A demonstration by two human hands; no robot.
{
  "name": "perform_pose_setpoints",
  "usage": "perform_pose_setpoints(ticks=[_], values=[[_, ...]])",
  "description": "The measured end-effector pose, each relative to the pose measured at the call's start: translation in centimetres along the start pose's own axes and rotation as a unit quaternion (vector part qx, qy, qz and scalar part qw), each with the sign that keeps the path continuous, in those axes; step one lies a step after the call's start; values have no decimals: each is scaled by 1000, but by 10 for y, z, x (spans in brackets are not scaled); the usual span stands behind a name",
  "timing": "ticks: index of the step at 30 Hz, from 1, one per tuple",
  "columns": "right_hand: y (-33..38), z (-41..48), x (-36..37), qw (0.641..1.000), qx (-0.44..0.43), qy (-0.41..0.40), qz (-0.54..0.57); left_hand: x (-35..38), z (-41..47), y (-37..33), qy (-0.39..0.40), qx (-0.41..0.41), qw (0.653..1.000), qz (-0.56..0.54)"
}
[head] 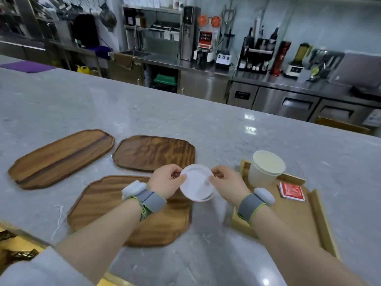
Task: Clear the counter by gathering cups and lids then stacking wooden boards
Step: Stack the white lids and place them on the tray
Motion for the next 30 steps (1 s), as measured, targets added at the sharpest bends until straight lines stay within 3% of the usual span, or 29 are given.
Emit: perform_pose_setpoints(ticks=[14,22,30], values=[[-82,-28,-96,992,87,-88,10,101,20,-84,93,75,992,-30],[-129,-39,-117,983,154,-93,-25,149,22,-108,106,139,983,60],[-139,-37,-115,982,159,-87,-51,167,24,-108,82,195,968,136]])
Point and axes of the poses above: each hand's wrist, its own z-axis towards the middle knuckle, its own x-axis out of the palm, y = z × x, the point moved 10 cm from there along z, towards the middle knuckle, and after that the axes turned 7 degrees about x, right-handed, at the moved point
